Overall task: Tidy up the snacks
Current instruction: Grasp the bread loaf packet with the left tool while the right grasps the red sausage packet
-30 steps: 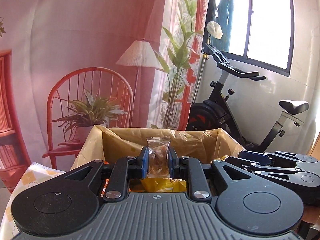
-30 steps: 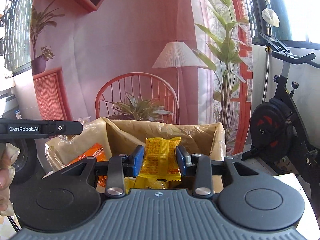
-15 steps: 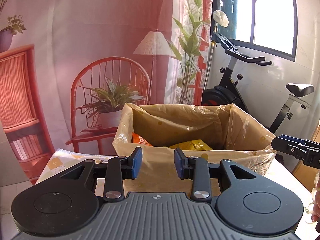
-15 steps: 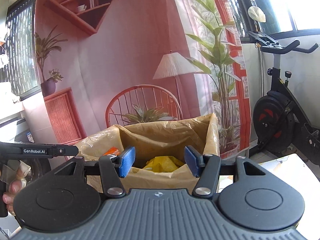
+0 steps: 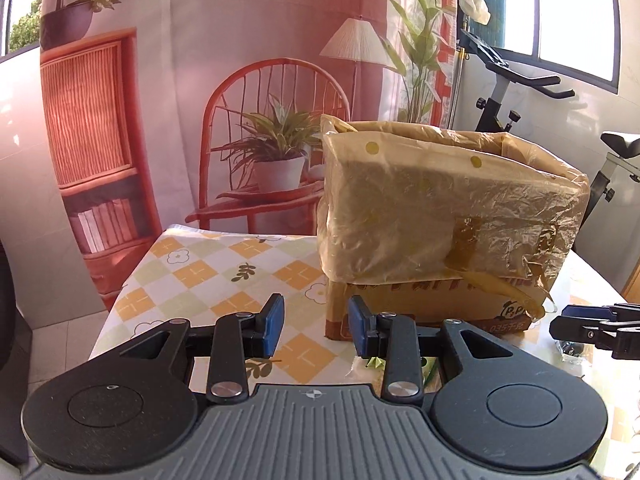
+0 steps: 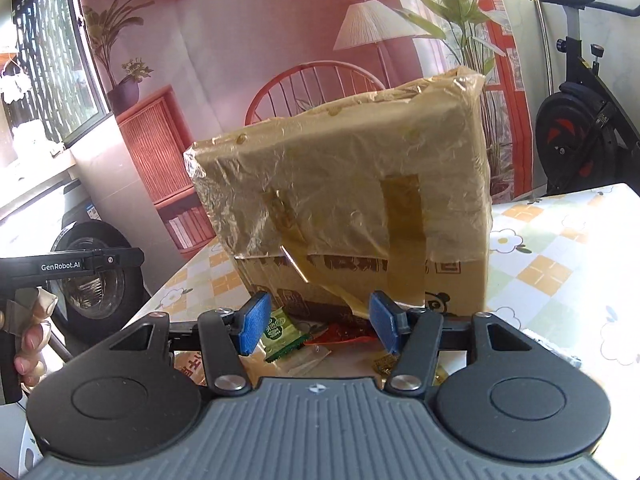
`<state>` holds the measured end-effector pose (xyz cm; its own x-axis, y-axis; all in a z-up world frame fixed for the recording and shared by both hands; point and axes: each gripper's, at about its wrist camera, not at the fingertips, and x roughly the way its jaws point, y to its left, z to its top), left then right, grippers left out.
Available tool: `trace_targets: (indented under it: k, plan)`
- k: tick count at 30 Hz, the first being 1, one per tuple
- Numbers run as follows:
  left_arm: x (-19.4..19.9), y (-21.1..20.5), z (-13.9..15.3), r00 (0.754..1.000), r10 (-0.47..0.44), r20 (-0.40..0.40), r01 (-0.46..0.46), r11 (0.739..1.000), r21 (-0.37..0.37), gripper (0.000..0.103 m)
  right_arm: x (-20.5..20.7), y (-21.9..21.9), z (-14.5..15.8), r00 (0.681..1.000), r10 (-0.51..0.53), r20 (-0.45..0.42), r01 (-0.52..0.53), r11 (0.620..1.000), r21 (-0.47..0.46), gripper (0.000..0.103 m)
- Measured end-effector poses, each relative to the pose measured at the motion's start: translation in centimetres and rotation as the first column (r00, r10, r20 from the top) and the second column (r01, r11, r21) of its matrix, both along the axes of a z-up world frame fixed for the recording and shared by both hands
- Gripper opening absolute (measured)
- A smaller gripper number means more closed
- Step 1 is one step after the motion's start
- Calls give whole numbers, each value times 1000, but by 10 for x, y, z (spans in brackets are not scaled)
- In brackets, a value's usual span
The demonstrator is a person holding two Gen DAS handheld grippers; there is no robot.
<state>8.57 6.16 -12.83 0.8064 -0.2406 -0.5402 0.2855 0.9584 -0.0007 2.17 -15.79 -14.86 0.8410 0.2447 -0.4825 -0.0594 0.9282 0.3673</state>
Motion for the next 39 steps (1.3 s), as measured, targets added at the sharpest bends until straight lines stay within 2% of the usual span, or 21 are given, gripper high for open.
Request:
trace_targets:
  k: [8, 16, 24, 28, 31, 32, 33, 37, 38, 39]
  plan:
    - [4, 14, -26, 998, 49, -32, -51, 997, -50, 37, 42, 15, -41, 987, 61, -149, -57, 998, 33, 57]
    - [4, 17, -44, 996, 68, -52, -72, 994, -84, 37, 75, 12, -65, 963, -60, -263, 90, 990, 105, 57]
    - [5, 13, -56, 996, 57, -66, -62, 996, -69, 37, 97, 16, -77, 942, -126, -311, 162, 982, 92, 56]
    - [4, 14, -60, 996, 58, -75, -62, 996, -65, 37, 103, 13, -89, 928, -159, -338, 208, 971, 114, 48]
    - [4, 13, -62, 995, 55, -80, -60, 997, -57, 37, 106, 13, -90, 929, -154, -336, 197, 976, 97, 42]
    - [4, 12, -62, 995, 56, -81, -60, 997, -54, 37, 106, 13, -91, 929, -151, -338, 191, 978, 88, 32]
    - [3, 11, -62, 995, 56, -82, -60, 997, -54, 37, 107, 15, -89, 931, -146, -336, 185, 979, 86, 30]
    - [1, 10, -63, 995, 44, -91, -48, 998, -48, 39, 99, 6, -87, 933, -135, -334, 177, 979, 99, 23]
    - [1, 9, -64, 994, 32, -100, -37, 998, -43, 44, 95, 4, -85, 934, -136, -332, 179, 979, 102, 22]
    - [1, 9, -65, 994, 22, -109, -27, 999, -42, 53, 92, 2, -84, 935, -139, -327, 183, 977, 107, 12]
